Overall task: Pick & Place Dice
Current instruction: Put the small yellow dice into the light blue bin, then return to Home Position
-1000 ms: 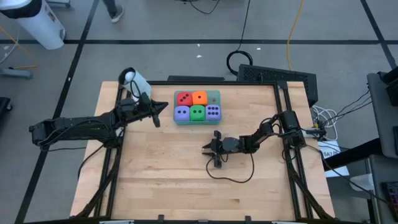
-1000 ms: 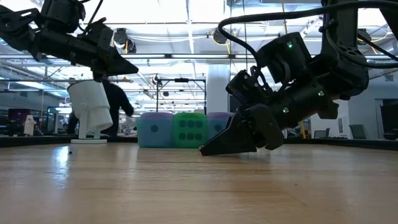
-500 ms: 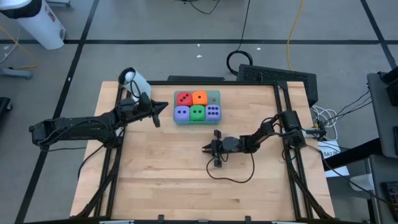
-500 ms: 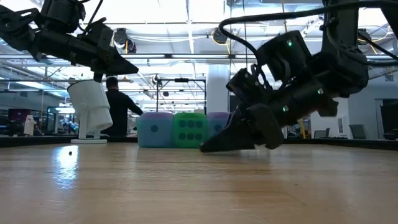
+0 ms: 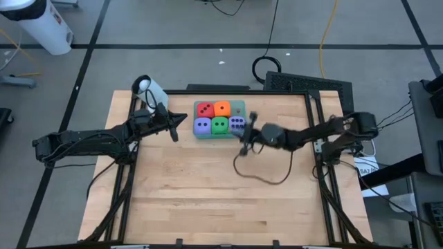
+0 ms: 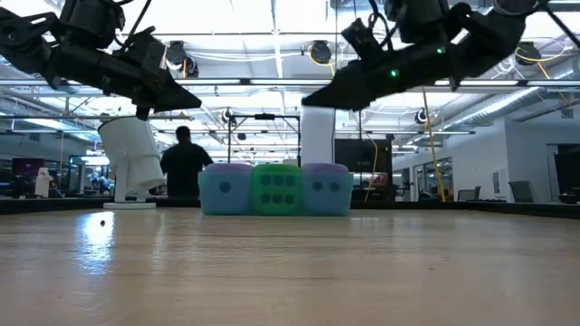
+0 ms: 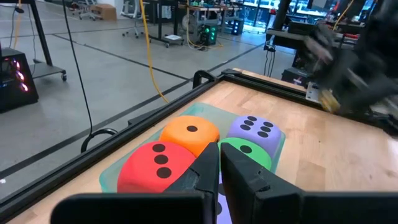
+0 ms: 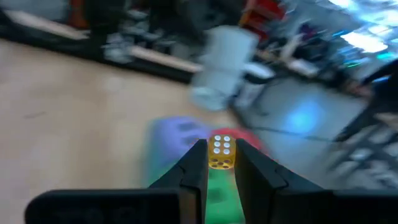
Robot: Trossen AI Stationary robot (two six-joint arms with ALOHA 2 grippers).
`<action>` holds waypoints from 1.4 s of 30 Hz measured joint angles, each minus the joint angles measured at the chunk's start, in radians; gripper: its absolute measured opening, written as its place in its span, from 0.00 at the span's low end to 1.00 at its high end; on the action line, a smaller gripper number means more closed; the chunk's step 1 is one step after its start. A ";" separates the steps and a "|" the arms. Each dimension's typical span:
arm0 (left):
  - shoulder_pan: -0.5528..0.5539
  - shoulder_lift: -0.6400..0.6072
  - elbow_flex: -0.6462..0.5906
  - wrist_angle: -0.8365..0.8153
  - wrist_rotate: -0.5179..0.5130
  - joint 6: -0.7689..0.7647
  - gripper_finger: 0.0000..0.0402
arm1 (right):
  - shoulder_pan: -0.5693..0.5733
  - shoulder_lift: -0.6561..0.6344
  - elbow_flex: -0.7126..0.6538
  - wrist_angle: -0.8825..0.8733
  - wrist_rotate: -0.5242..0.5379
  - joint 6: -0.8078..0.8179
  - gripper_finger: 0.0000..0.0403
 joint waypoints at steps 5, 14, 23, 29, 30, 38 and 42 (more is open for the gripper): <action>0.000 0.000 0.000 0.000 0.000 0.000 0.06 | -0.163 -0.071 0.000 -0.007 -0.046 -0.081 0.14; 0.000 0.000 0.000 0.000 -0.001 0.000 0.06 | -0.464 0.012 0.000 -0.080 -0.369 0.089 0.16; 0.001 0.000 0.000 0.001 -0.019 0.005 0.06 | -0.491 0.162 0.000 -0.031 -0.443 0.130 0.42; 0.001 0.000 0.000 0.000 -0.021 0.001 0.06 | -0.468 0.138 0.000 0.037 -0.422 0.129 0.59; 0.001 0.000 0.000 0.000 -0.021 0.001 0.06 | -0.469 0.126 0.001 0.040 -0.414 0.130 0.59; 0.001 0.000 0.000 -0.038 0.001 0.014 0.06 | -0.452 -0.071 -0.015 0.040 -0.517 0.271 0.45; 0.000 -0.041 0.000 -0.103 0.061 0.066 0.06 | -0.460 -0.222 -0.075 0.026 -0.644 0.343 0.24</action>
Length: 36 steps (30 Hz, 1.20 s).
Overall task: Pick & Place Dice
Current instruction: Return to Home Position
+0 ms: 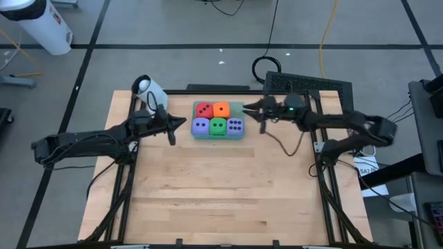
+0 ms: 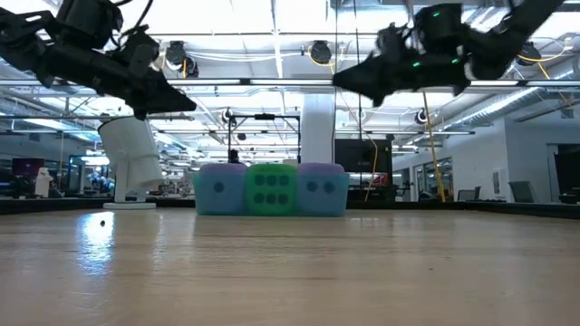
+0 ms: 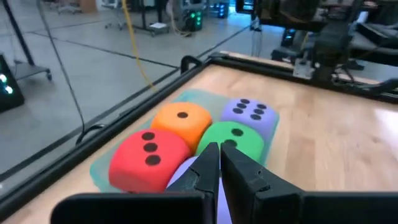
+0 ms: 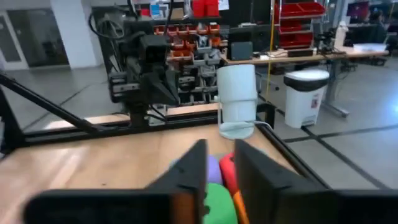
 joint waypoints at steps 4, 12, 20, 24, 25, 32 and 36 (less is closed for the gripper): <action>0.000 -0.098 0.000 -0.100 0.038 0.039 0.06 | -0.031 -0.181 -0.061 -0.128 -0.044 0.034 0.04; -0.028 -0.317 0.000 -0.250 0.147 0.139 0.06 | -0.018 -0.520 -0.148 -0.449 -0.011 0.065 0.02; -0.045 -0.415 0.000 -0.265 0.184 0.192 0.02 | 0.002 -0.842 -0.324 -0.439 0.044 0.165 0.00; -0.045 -0.447 -0.008 -0.287 0.185 0.185 0.01 | 0.002 -0.972 -0.390 -0.503 0.153 0.205 0.00; -0.044 -0.449 -0.018 -0.282 0.184 0.186 0.01 | 0.001 -0.989 -0.398 -0.514 0.166 0.205 0.00; -0.029 -0.502 -0.137 -0.127 0.208 0.120 0.01 | 0.002 -1.074 -0.410 -0.626 0.170 0.196 0.00; -0.003 -0.542 -0.190 -0.131 0.183 0.058 0.01 | 0.025 -1.086 -0.421 -0.642 0.172 0.197 0.00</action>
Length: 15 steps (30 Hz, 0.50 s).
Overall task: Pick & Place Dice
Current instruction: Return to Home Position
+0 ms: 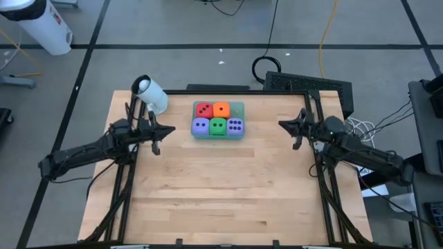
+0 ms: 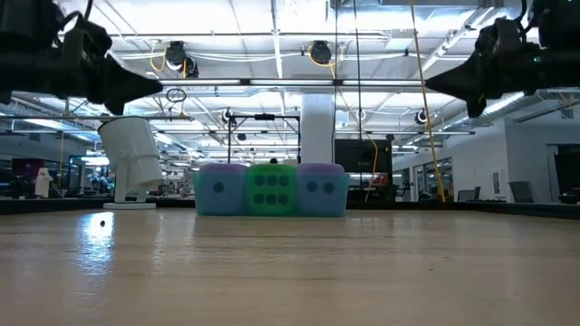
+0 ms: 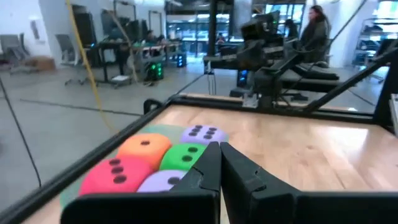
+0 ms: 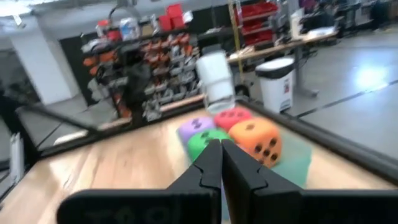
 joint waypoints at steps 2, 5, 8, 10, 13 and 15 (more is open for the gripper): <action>0.010 -0.020 -0.020 0.003 0.000 -0.018 0.01 | 0.028 -0.004 -0.024 0.000 0.001 -0.005 0.00; 0.014 -0.043 -0.046 0.010 0.012 -0.033 0.01 | 0.075 -0.005 -0.084 0.079 0.005 0.005 0.00; 0.014 -0.056 -0.065 0.003 0.020 -0.043 0.01 | 0.111 -0.003 -0.146 0.188 0.048 0.034 0.00; 0.014 -0.060 -0.065 -0.002 0.019 -0.048 0.01 | 0.122 -0.007 -0.169 0.221 0.108 0.034 0.00; 0.014 -0.060 -0.064 -0.004 0.019 -0.046 0.01 | 0.121 -0.004 -0.187 0.202 0.154 0.025 0.00; 0.014 -0.060 -0.064 -0.013 0.014 -0.033 0.01 | 0.121 -0.004 -0.196 0.203 0.155 0.026 0.00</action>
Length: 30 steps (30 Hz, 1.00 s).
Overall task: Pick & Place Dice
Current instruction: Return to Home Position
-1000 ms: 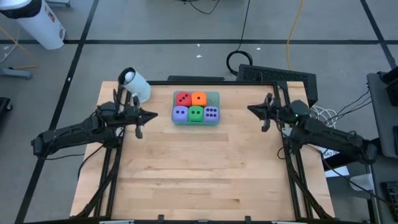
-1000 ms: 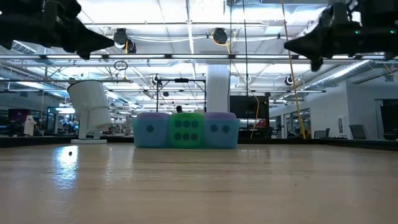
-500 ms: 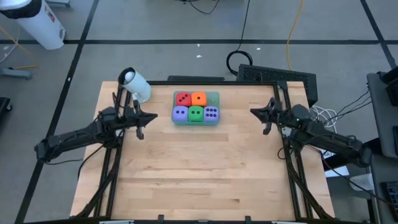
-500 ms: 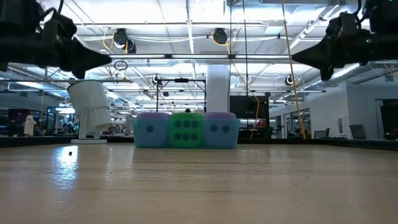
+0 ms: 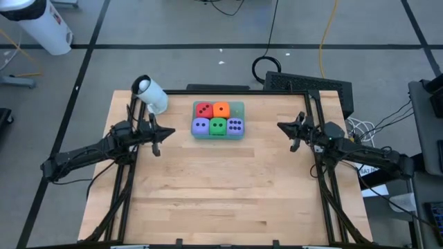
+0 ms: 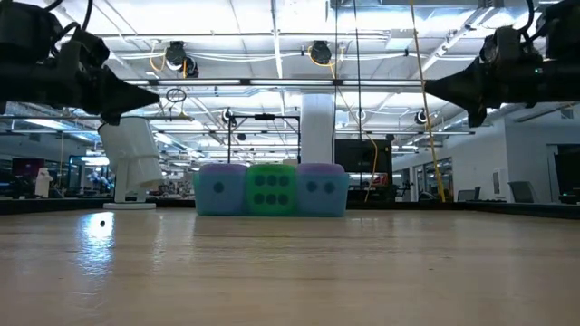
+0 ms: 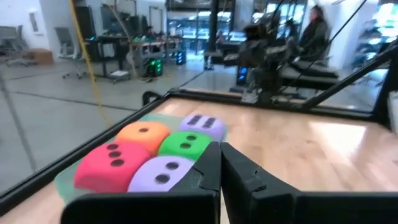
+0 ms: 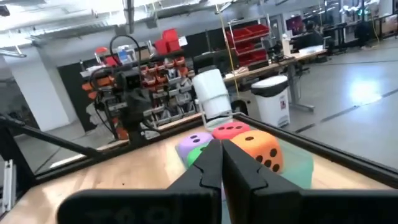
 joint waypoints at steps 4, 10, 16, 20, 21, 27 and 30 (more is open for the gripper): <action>0.000 0.002 0.000 -0.061 -0.090 -0.015 0.03 | 0.000 0.000 -0.002 -0.024 -0.001 0.016 0.00; 0.000 0.002 0.000 -0.137 -0.190 -0.015 0.06 | 0.000 0.000 -0.004 -0.031 -0.002 0.019 0.00; 0.000 0.002 0.000 -0.145 -0.190 -0.015 0.06 | 0.000 0.000 -0.005 -0.056 -0.060 0.017 0.00; 0.000 0.002 0.000 -0.146 -0.189 -0.016 0.06 | 0.000 0.000 -0.005 -0.055 -0.081 0.016 0.00; 0.000 0.002 0.000 -0.146 -0.189 -0.016 0.06 | 0.000 0.000 -0.005 -0.055 -0.080 0.017 0.00; 0.000 0.002 0.000 -0.146 -0.189 -0.016 0.06 | 0.000 0.000 -0.005 -0.052 -0.079 0.026 0.00; 0.000 0.002 0.000 -0.146 -0.189 -0.016 0.06 | 0.000 0.000 -0.005 -0.052 -0.079 0.026 0.00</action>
